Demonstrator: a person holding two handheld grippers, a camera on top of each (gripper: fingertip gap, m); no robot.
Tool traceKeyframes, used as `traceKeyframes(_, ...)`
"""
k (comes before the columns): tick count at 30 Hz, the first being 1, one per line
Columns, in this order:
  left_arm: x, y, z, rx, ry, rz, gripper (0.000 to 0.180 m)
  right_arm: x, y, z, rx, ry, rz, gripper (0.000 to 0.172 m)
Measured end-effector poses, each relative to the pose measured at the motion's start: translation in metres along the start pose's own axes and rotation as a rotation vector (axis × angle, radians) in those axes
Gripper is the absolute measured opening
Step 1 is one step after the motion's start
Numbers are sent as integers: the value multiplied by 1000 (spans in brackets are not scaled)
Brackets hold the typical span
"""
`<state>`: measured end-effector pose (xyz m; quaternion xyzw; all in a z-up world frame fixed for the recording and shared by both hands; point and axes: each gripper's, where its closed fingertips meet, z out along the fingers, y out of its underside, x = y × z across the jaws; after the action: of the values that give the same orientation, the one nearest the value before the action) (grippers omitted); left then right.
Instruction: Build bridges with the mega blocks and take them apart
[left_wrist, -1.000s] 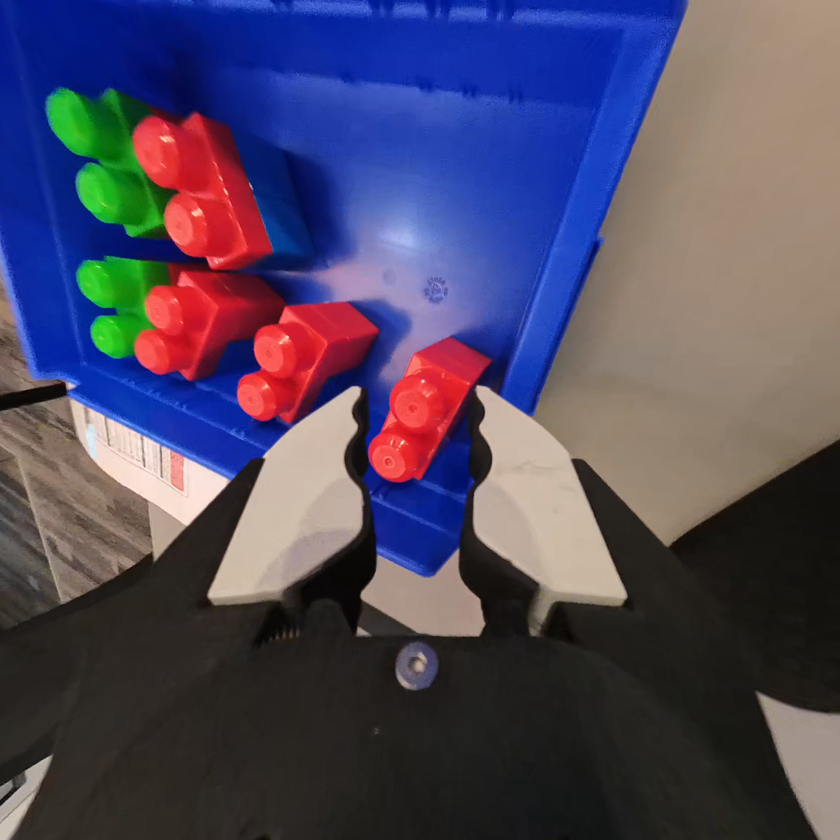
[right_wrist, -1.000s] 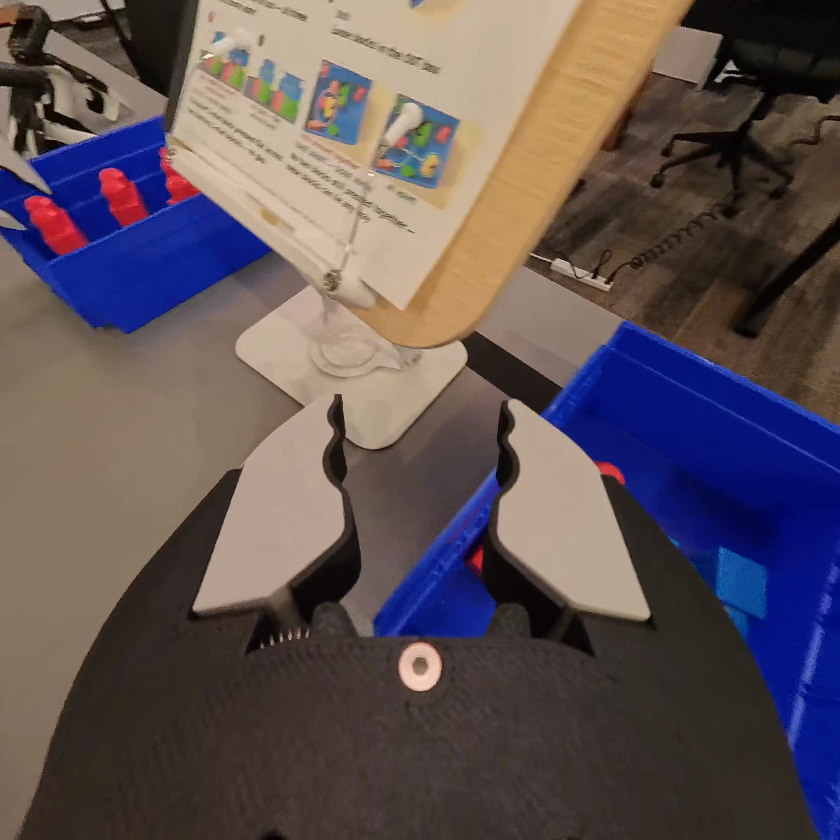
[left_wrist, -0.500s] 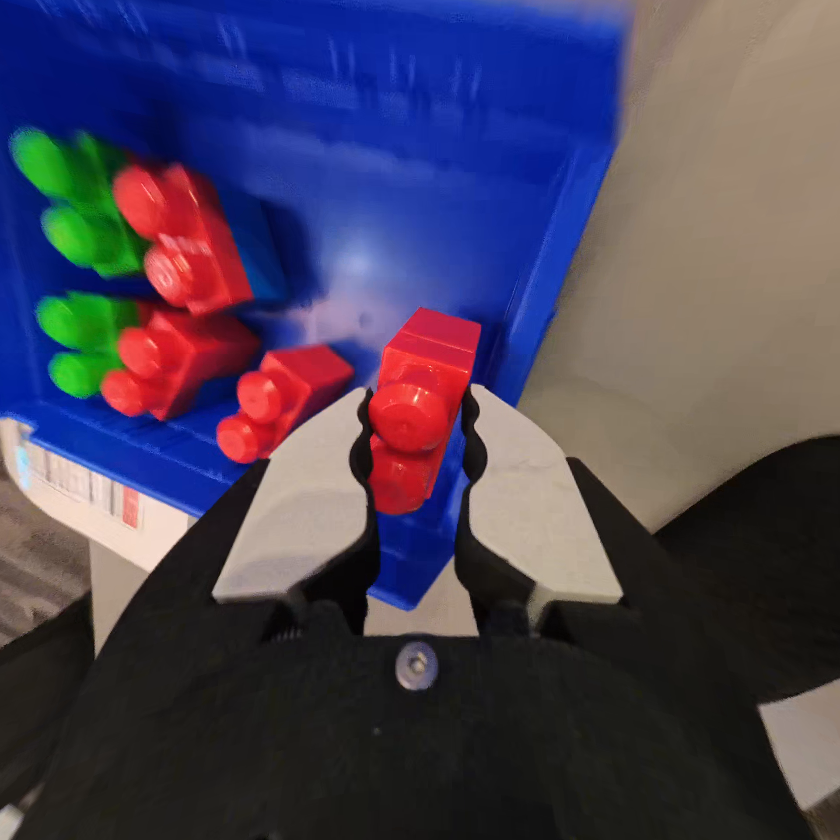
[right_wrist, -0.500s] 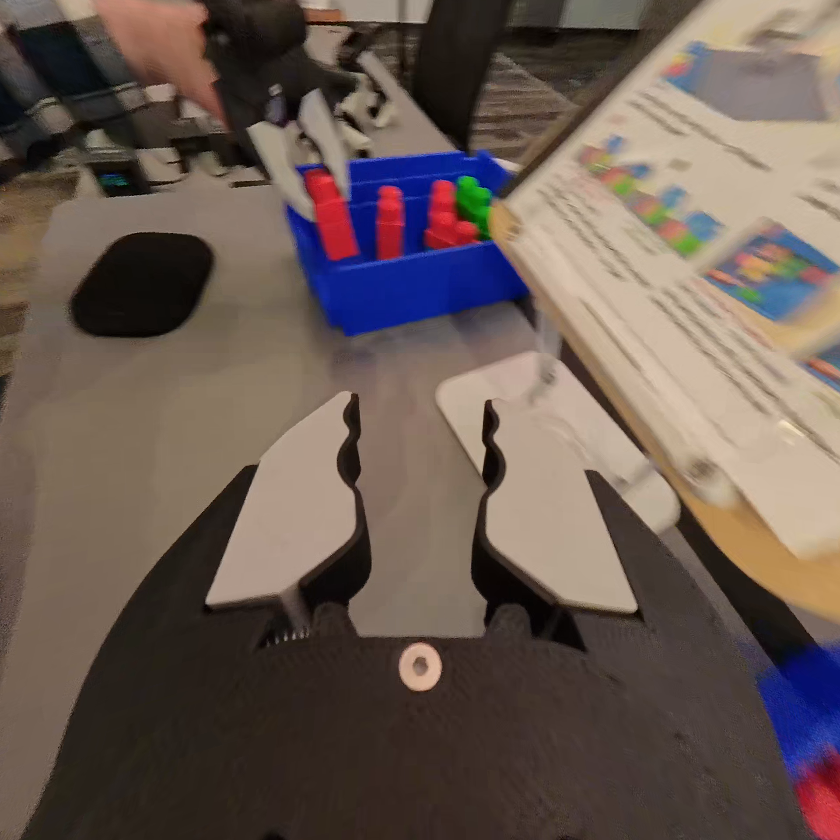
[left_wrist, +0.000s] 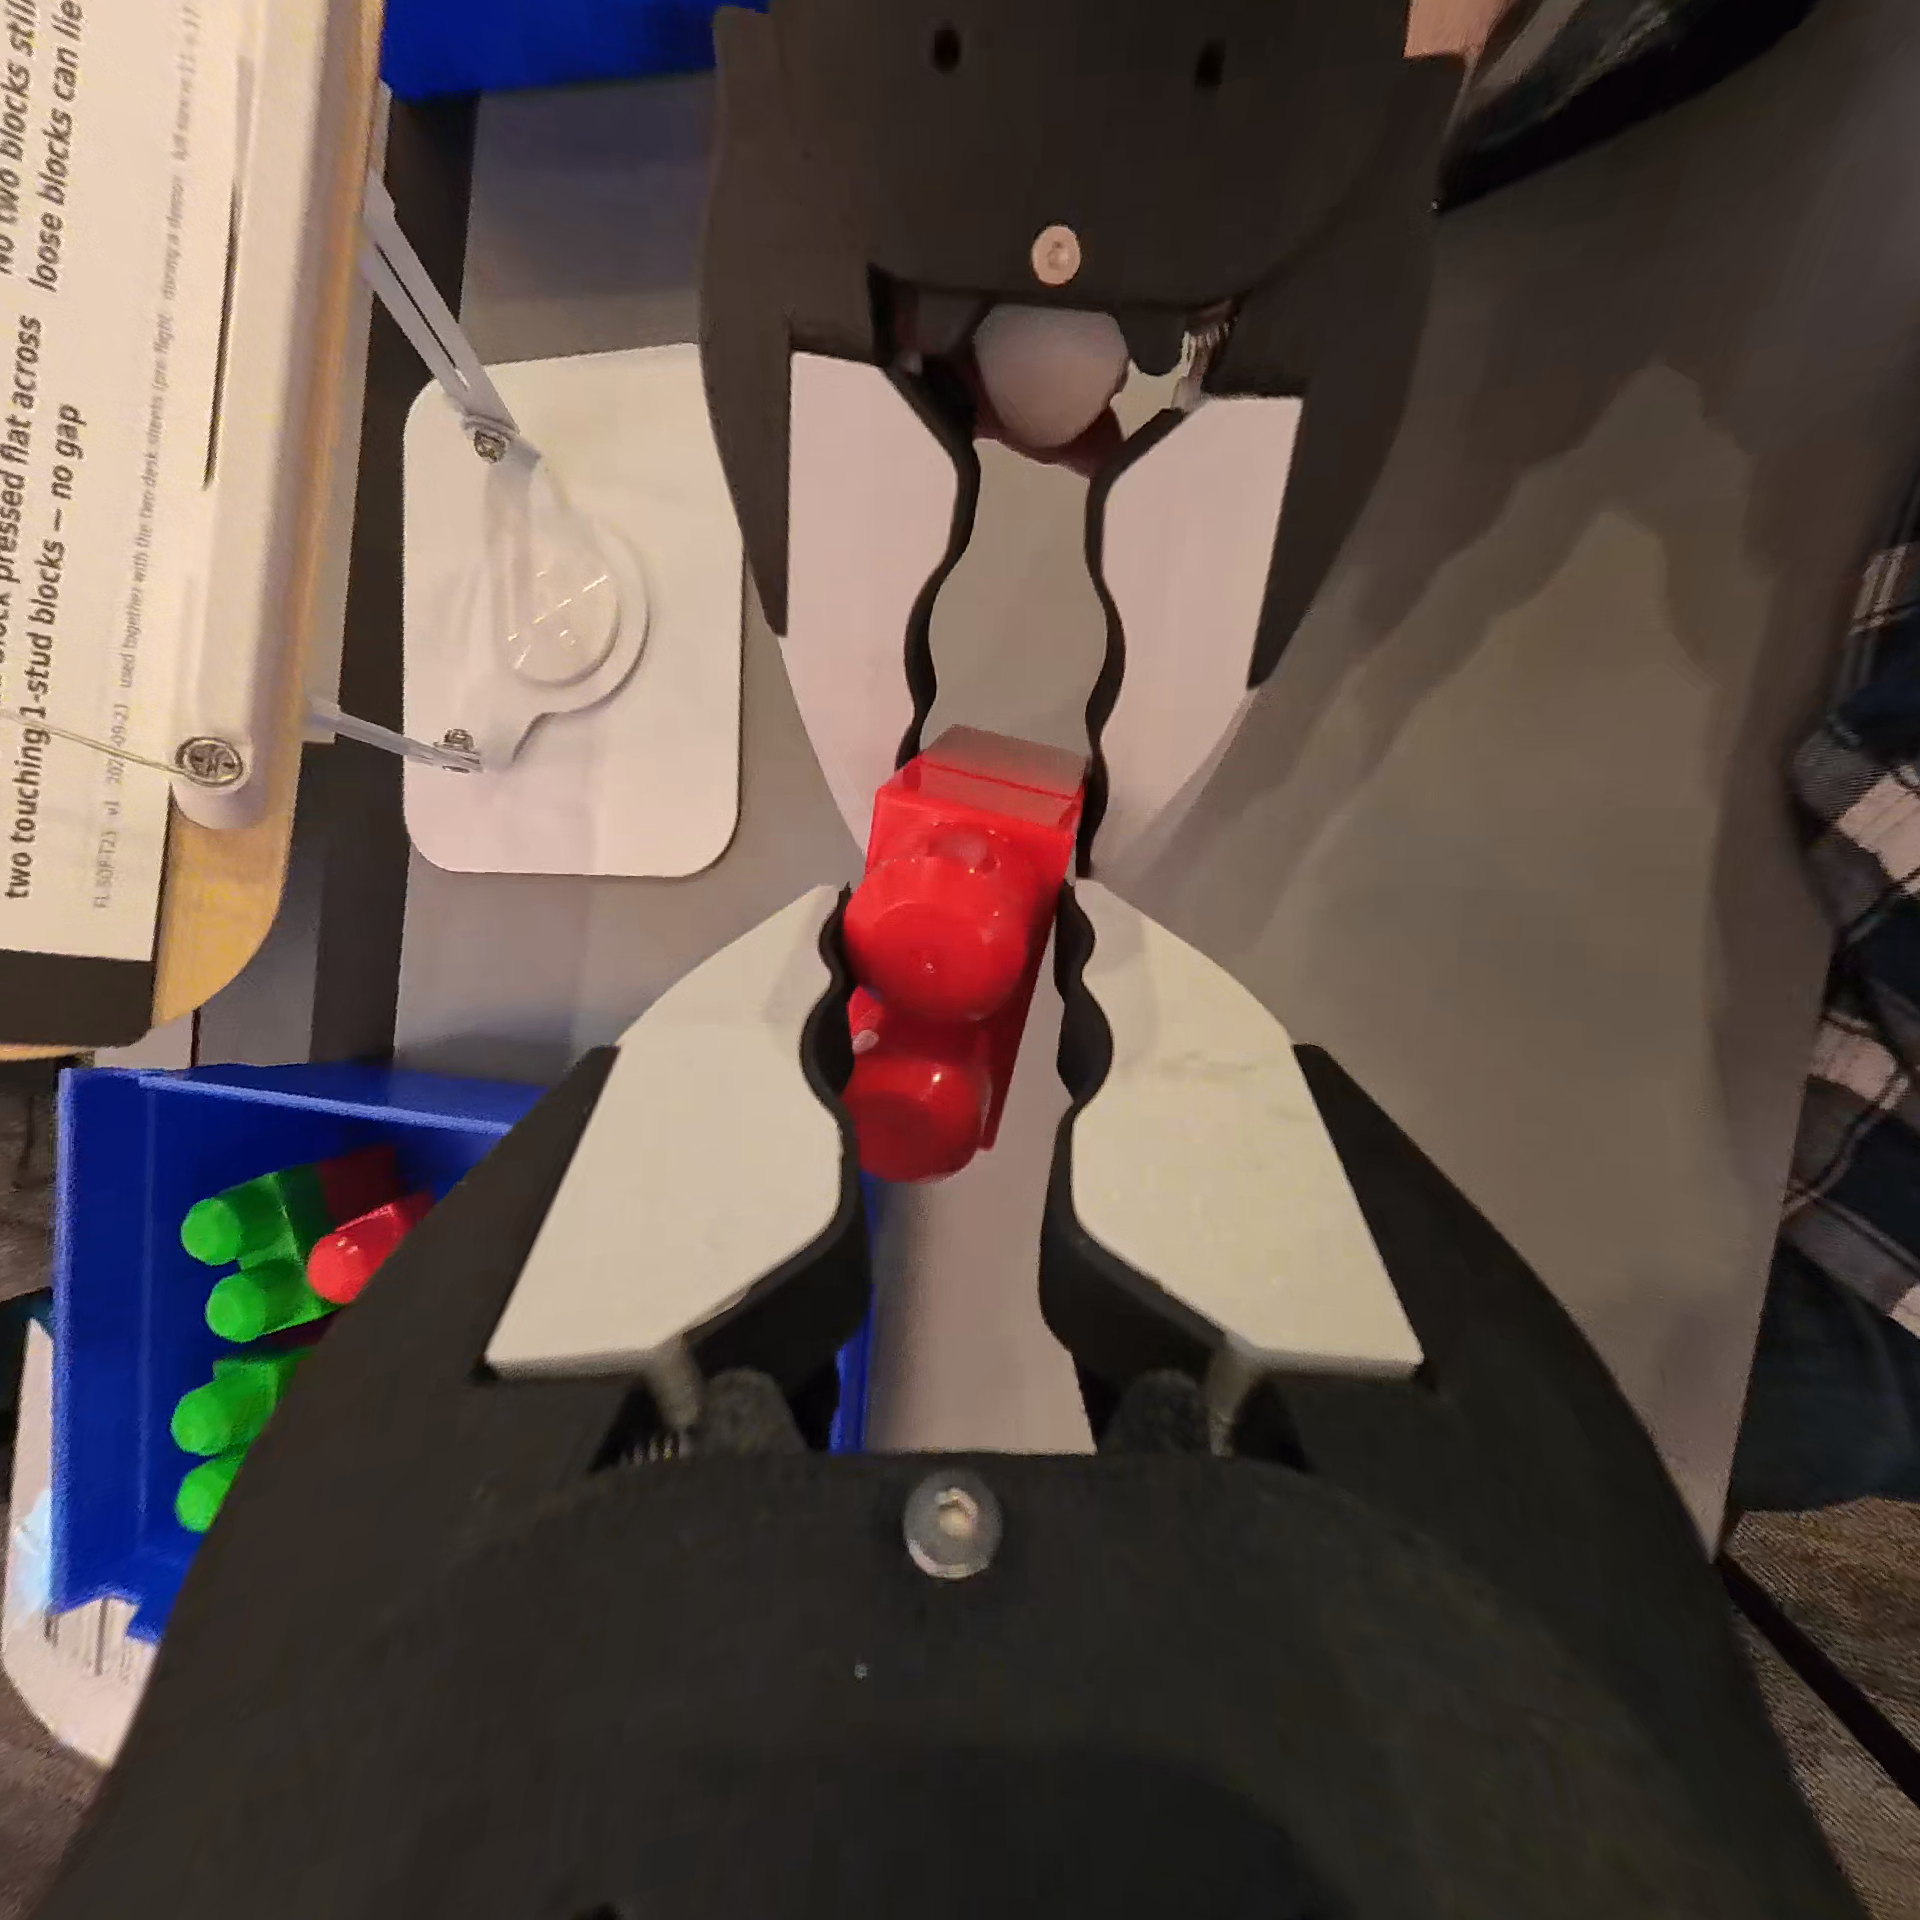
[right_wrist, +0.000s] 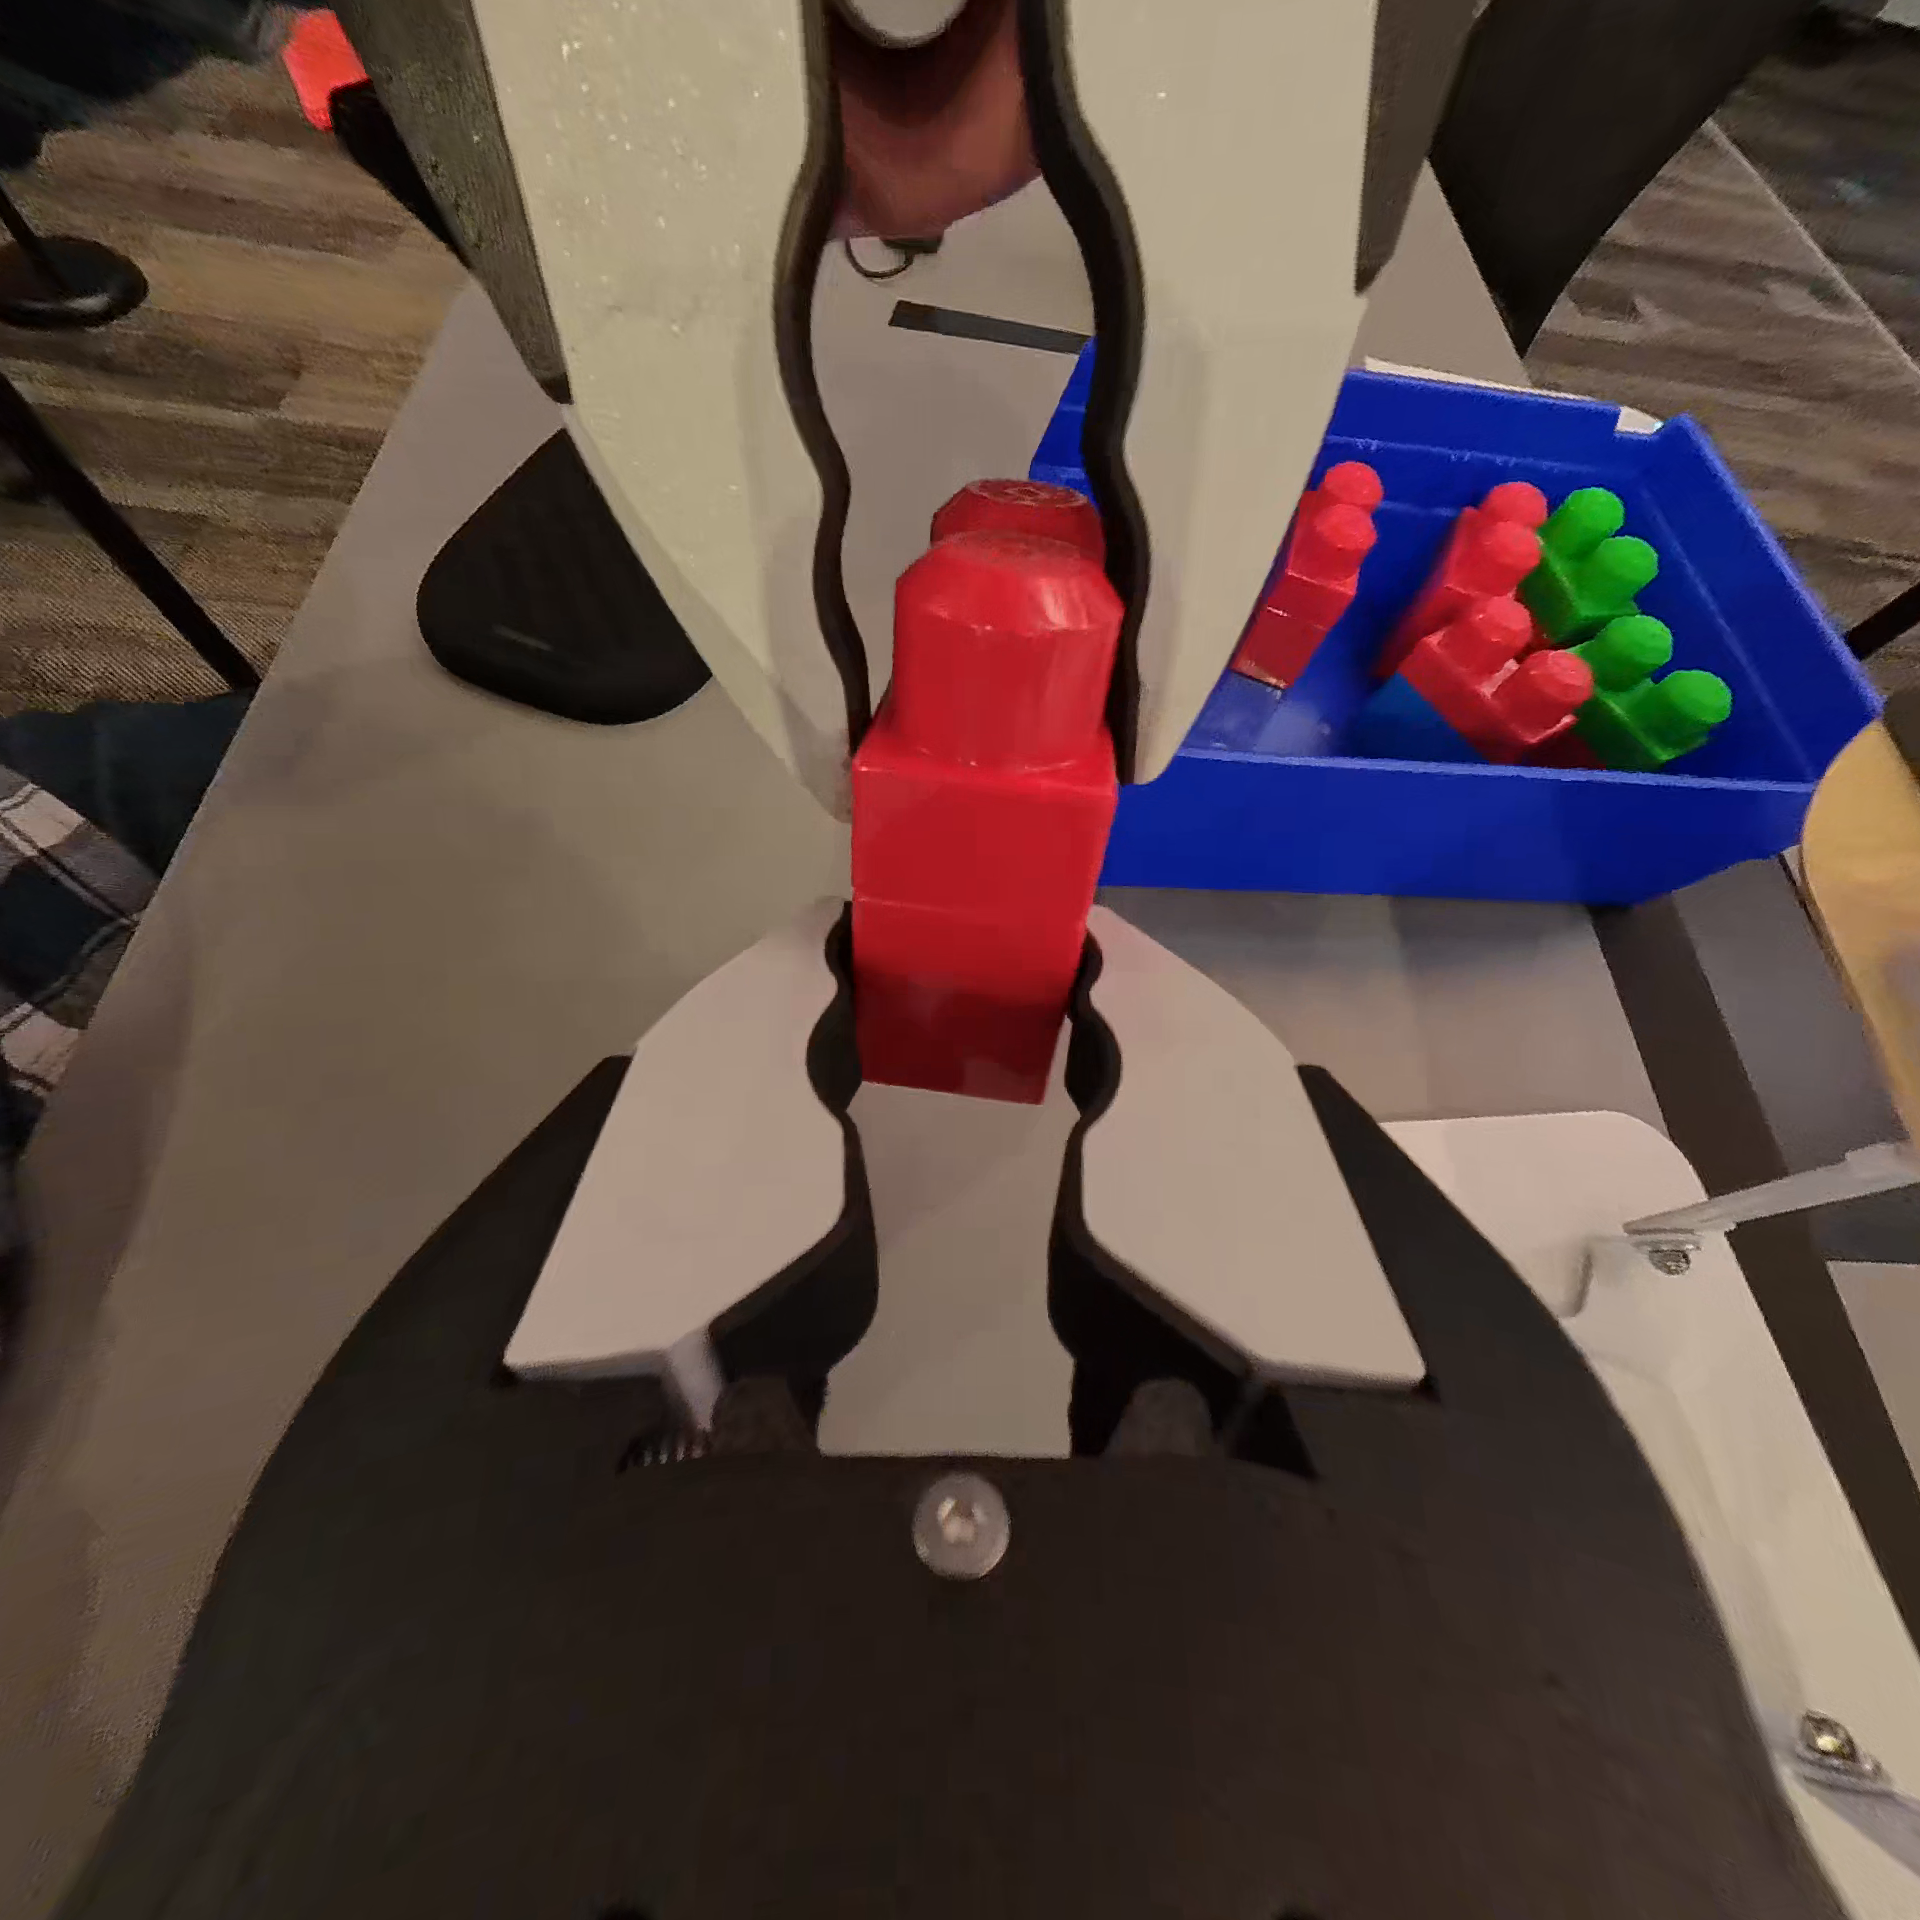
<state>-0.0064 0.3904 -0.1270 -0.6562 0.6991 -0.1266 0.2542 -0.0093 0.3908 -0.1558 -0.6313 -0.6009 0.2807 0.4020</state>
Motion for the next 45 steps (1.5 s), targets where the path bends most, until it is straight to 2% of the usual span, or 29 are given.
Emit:
traceKeyframes(3, -7, -10, -2, 54, -41, -20, 41, 7, -4, -11, 83, -6, 62, 36)
traceKeyframes(4, -13, -14, -7, 91, -73, -44, 54, 11, -7, -17, 126, -11, 101, 36)
traceKeyframes(7, -28, -24, -26, 281, -139, -158, 72, 26, -24, -43, 358, -60, 250, 36)
traceKeyframes(9, -31, -29, -31, 425, -150, -236, 74, 32, -35, -61, 532, -127, 349, 37)
traceKeyframes(12, -24, -45, -30, 655, -87, -320, 68, 31, -45, -74, 691, -261, 455, 37)
traceKeyframes(15, -22, -57, -26, 816, -10, -396, 58, 23, -44, -68, 703, -286, 424, 37)
traceKeyframes(17, -24, -57, -27, 898, 28, -436, 40, 18, -45, -67, 721, -293, 400, 37)
traceKeyframes(19, -22, -57, -30, 949, 103, -466, 36, 16, -46, -65, 718, -281, 399, 37)
traceKeyframes(22, -23, -53, -28, 916, 97, -450, 35, 16, -42, -60, 670, -271, 391, 40)
traceKeyframes(23, -22, -50, -25, 868, 91, -436, 35, 16, -41, -60, 650, -282, 400, 53)
traceKeyframes(25, -22, -46, -21, 781, 68, -404, 35, 18, -39, -66, 632, -283, 391, 58)
traceKeyframes(29, -10, -43, -15, 601, 159, -337, 35, 22, -37, -75, 546, -299, 350, 51)
traceKeyframes(31, -7, -43, -9, 513, 179, -316, 35, 15, -32, -71, 455, -355, 320, 36)
traceKeyframes(32, -6, -43, -6, 472, 192, -310, 35, 13, -29, -69, 424, -361, 313, 36)
traceKeyframes(35, -10, -45, -9, 454, 184, -285, 35, 18, -32, -72, 461, -331, 325, 36)
traceKeyframes(37, -19, -49, -12, 464, 114, -271, 41, 26, -39, -81, 556, -338, 392, 36)
traceKeyframes(38, -24, -54, -16, 502, 61, -254, 57, 30, -44, -88, 627, -364, 440, 36)
traceKeyframes(40, -34, -58, -25, 554, -116, -178, 81, 39, -47, -98, 710, -376, 517, 36)
traceKeyframes(42, -38, -63, -31, 604, -270, -94, 89, 43, -49, -104, 765, -382, 556, 36)
traceKeyframes(43, -40, -65, -32, 618, -360, -47, 103, 44, -51, -108, 802, -401, 585, 36)
traceKeyframes(45, -46, -64, -27, 569, -566, 62, 118, 42, -56, -114, 855, -470, 634, 36)
